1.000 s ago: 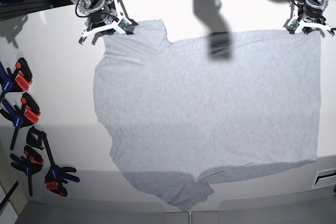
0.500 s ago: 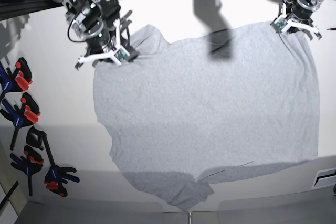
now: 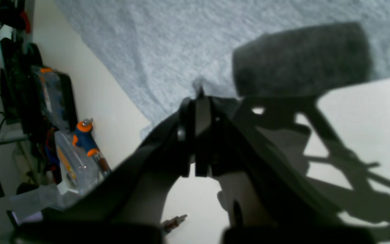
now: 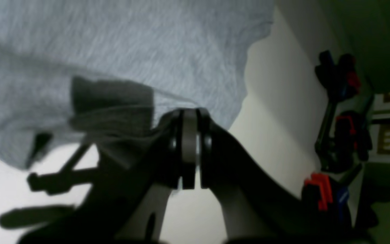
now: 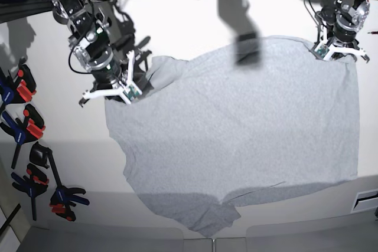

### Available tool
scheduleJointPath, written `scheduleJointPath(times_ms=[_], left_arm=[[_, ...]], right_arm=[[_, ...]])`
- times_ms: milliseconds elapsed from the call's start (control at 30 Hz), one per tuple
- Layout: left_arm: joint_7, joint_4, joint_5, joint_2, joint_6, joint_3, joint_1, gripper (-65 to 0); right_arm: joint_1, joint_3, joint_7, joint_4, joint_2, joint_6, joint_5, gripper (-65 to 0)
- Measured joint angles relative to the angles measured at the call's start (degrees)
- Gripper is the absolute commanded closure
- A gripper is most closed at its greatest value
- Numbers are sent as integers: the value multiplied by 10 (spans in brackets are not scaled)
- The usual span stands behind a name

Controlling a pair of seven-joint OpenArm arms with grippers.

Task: Fold the T-shirt properly
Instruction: 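Lift the shoulders and drag them across the shirt toward the hem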

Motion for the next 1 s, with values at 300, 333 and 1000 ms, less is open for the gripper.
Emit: scheduleJointPath(times_ms=[300,333,1000], left_arm=[[28,0,-109,-12,47,0,-40,0],[28,0,-112,-12,47,0,-46,0],[-35,-184,-246,-10,49,0,-207,0]], right_arm=[[68,0,-2,-46,-120,-3,5,0],[75,0,-1,-57,-130,-3,5,0],[287,0,28,-341,-249,10,-2,0]])
